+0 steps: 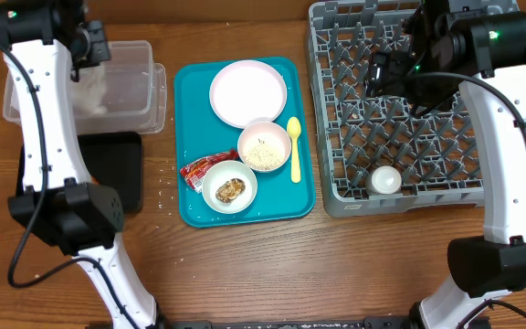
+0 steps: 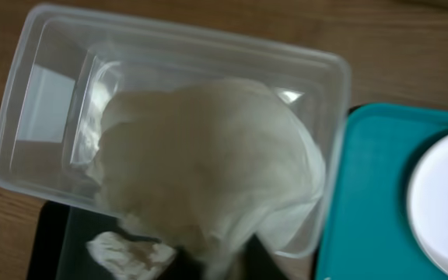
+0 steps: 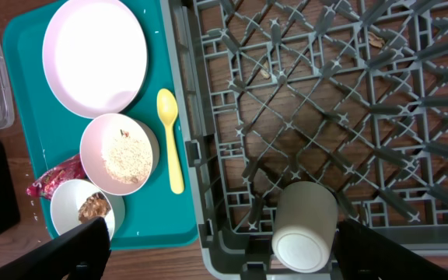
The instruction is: Sort waste into correct bins and load items into the dishwasher
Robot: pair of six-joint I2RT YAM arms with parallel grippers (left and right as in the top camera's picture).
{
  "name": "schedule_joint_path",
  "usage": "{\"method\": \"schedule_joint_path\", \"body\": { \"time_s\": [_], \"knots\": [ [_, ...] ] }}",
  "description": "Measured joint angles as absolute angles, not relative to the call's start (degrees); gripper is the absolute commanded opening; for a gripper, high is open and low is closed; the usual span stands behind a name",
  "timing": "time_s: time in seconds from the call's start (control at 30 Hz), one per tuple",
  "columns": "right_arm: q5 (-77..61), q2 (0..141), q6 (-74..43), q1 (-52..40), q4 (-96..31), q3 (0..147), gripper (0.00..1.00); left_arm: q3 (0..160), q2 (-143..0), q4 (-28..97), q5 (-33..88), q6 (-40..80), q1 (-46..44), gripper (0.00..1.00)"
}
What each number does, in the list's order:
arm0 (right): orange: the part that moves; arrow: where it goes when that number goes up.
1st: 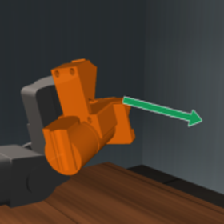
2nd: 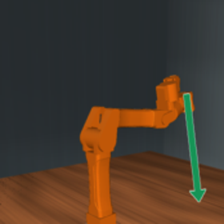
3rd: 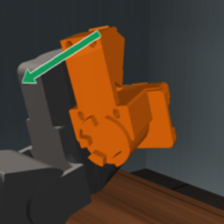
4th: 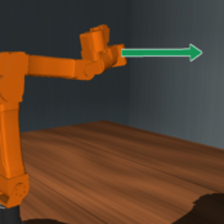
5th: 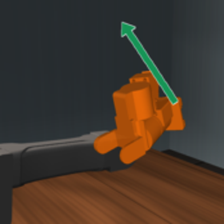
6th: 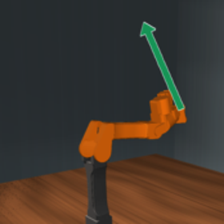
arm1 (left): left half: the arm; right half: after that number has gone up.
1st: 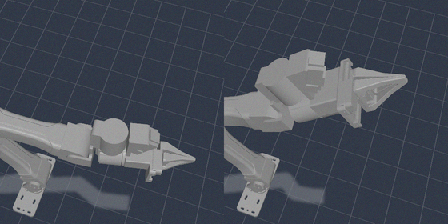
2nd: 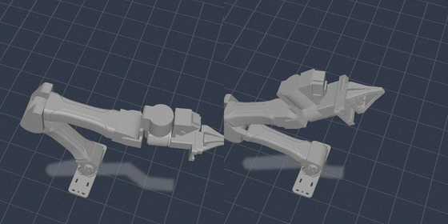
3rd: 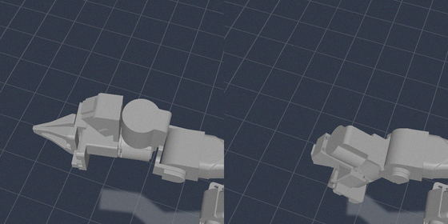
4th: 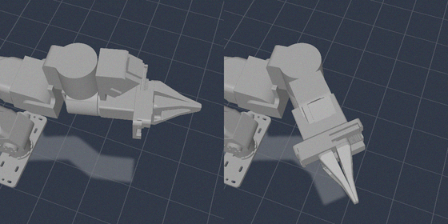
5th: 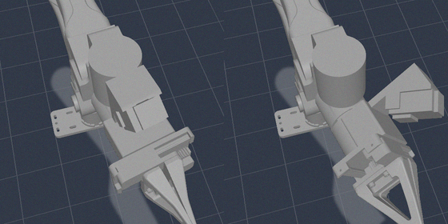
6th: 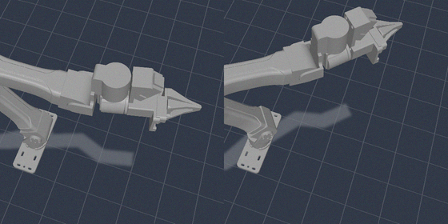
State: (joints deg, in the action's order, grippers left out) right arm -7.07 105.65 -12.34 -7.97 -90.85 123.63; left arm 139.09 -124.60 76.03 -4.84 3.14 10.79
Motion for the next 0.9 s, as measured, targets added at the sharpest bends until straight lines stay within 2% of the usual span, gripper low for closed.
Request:
{"method": "schedule_joint_path", "body": {
  "time_s": [0.07, 0.13, 0.33, 0.53, 0.8, 0.9],
  "knots": [
    [-7.07, 105.65, -12.34, -7.97, -90.85, 123.63, 0.95, 138.69, -127.15, 75.79, -5.37, 3.62, 11.53, 0.92],
    [-7.09, 105.65, -12.36, -7.99, -90.87, 123.63, 0.95, 138.39, -129.56, 75.29, -5.48, 4.01, 11.62, 1.00],
    [-7.09, 105.65, -12.34, -7.99, -91.18, 123.63, 0.95, 137.73, -132.94, 74.78, -4.97, 4.36, 11.60, 1.00],
    [-7.09, 105.65, -12.36, -7.97, -91.35, 123.63, 0.95, 142.28, -131.48, 79.85, -1.78, 4.36, 10.55, 1.00],
    [-7.09, 105.65, -12.36, -7.97, -92.20, 123.63, 0.95, 145.08, -117.82, 95.57, 0.10, 8.10, 8.62, 1.00],
    [-7.07, 105.65, -12.34, -7.97, -92.09, 123.63, 0.95, 144.35, -112.90, 96.49, -0.73, 9.39, 8.64, 1.00]
  ]
}}
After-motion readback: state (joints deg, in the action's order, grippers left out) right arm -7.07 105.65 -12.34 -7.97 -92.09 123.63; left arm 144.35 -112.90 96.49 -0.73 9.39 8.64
